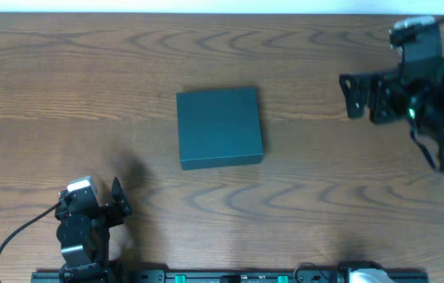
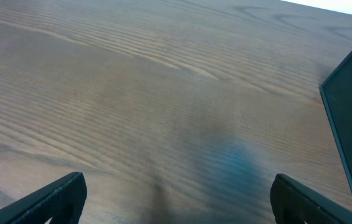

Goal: Pack container

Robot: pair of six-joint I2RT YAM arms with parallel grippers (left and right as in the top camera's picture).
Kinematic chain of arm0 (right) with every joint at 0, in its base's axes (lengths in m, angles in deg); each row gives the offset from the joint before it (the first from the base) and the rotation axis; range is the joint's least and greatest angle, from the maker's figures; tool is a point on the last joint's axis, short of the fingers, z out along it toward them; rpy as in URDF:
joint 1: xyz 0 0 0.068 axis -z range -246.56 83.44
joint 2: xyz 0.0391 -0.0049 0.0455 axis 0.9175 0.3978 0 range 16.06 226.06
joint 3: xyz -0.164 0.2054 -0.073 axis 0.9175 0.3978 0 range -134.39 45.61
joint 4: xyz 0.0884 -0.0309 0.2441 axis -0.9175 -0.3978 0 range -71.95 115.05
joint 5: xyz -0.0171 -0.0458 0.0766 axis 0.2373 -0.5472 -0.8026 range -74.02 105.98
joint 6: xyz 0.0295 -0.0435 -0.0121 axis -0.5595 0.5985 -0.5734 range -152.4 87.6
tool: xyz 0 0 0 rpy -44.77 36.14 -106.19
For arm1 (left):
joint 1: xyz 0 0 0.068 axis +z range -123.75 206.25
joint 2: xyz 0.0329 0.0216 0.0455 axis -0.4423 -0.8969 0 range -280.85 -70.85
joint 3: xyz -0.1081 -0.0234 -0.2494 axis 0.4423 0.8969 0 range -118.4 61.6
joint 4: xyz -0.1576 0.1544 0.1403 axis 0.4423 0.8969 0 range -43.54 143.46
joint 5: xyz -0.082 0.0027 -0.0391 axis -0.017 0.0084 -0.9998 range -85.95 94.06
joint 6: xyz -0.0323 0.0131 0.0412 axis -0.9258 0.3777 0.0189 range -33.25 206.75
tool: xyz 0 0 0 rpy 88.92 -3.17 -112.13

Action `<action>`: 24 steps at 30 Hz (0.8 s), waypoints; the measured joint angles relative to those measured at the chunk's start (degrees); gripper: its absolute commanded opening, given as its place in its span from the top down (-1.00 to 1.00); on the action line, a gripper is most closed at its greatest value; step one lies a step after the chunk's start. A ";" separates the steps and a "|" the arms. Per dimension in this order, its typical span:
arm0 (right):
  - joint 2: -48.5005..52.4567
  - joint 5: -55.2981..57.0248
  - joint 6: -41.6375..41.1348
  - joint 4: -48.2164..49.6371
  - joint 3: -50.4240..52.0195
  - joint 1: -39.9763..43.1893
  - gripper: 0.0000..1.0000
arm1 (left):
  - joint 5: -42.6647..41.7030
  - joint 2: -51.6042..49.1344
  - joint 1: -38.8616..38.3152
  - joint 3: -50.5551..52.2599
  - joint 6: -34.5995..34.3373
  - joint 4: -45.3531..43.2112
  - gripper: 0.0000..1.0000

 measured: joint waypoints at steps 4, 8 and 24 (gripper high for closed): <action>-12.37 0.76 2.21 10.21 12.61 0.00 -0.98 | 0.00 0.00 0.00 0.00 0.02 -0.02 -0.91; -25.38 1.18 4.00 19.87 28.35 0.00 -0.98 | 0.04 0.04 0.00 0.00 0.07 -0.04 -0.91; -65.35 1.53 6.93 37.27 87.27 0.00 -0.99 | 0.02 0.07 0.04 0.00 0.15 0.02 -0.91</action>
